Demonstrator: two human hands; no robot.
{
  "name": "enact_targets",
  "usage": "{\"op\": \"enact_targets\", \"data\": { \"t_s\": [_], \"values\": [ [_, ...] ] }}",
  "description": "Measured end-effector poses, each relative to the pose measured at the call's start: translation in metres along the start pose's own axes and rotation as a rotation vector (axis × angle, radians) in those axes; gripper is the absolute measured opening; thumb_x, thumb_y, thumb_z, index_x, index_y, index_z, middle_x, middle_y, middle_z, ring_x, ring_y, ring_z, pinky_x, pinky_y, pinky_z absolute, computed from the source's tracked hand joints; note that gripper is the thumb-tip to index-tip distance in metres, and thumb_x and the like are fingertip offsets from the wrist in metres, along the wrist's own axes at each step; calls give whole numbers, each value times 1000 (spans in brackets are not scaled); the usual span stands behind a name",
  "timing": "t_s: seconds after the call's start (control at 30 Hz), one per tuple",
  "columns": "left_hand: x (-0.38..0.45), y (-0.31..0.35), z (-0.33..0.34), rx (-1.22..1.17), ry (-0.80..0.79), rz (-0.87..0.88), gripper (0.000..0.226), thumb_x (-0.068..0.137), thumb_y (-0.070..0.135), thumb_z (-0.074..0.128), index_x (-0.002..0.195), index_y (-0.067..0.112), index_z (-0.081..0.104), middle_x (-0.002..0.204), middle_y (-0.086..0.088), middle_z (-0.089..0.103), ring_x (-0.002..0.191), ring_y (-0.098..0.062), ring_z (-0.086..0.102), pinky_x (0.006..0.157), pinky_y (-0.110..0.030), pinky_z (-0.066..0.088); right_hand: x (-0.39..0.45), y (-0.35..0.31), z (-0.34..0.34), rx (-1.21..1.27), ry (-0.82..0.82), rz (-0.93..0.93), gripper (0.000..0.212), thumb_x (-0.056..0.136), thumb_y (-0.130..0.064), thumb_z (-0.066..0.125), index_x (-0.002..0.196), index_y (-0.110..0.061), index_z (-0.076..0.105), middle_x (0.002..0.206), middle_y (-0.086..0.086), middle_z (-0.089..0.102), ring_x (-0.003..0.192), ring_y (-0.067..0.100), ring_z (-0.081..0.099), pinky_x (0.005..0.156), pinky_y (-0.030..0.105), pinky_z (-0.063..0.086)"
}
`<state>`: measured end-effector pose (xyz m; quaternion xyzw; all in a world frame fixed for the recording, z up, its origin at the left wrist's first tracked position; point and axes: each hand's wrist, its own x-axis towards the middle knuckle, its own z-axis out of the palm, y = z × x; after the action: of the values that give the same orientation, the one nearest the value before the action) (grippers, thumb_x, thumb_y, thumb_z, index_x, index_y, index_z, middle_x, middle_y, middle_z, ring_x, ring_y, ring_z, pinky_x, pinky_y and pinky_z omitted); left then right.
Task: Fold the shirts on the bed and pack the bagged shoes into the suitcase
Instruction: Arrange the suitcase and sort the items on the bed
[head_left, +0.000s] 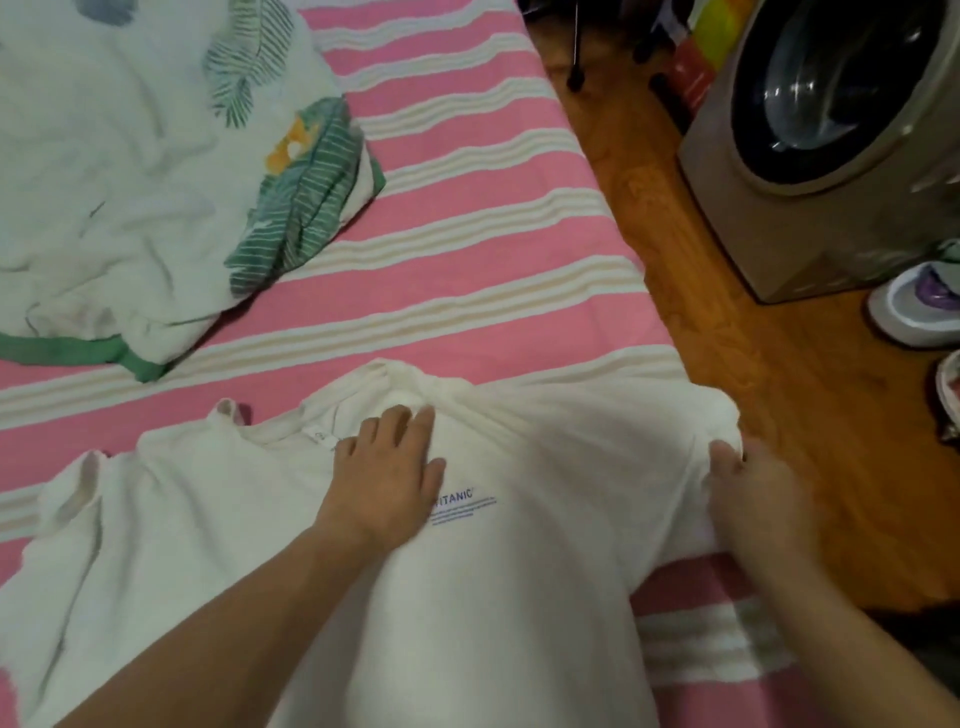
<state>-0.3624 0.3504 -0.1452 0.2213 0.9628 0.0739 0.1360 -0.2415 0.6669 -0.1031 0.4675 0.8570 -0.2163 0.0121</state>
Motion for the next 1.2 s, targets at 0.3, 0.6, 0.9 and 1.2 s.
{"op": "enact_targets", "data": {
  "t_s": [0.3, 0.6, 0.9, 1.2],
  "values": [
    [87, -39, -21, 14, -153, -33, 58, 107, 45, 25, 162, 34, 10, 170, -5, 2, 155, -34, 4, 123, -56, 14, -10, 6, 13, 82, 160, -77, 37, 106, -41, 37, 93, -13, 57, 72, -1, 52, 63, 14, 49, 55, 23, 31],
    [96, 23, -29, 101, 162, -79, 33, 92, 17, 57, 124, 8, 53, 143, -22, 42, 128, -43, 42, 104, -56, 39, 0, 29, -16, 237, 45, 43, 31, 105, -42, 39, 90, -21, 57, 79, -5, 54, 73, 11, 51, 60, 26, 35],
    [76, 50, -27, -468, 146, -444, 33, 104, 25, 45, 133, 9, 44, 135, -21, 39, 86, -33, 50, 83, -46, 44, -32, 26, -11, 1, -127, -125, 26, 89, -52, 68, 89, -27, 62, 82, -11, 60, 75, 6, 58, 67, 26, 52],
    [85, 25, -18, -381, -76, -387, 27, 104, 16, 48, 128, 8, 55, 142, -17, 31, 115, -39, 56, 113, -43, 36, -40, 67, -49, 26, -411, 162, 12, 92, -16, 68, 82, -15, 62, 82, 3, 62, 76, 17, 59, 68, 37, 53]
  ]
}}
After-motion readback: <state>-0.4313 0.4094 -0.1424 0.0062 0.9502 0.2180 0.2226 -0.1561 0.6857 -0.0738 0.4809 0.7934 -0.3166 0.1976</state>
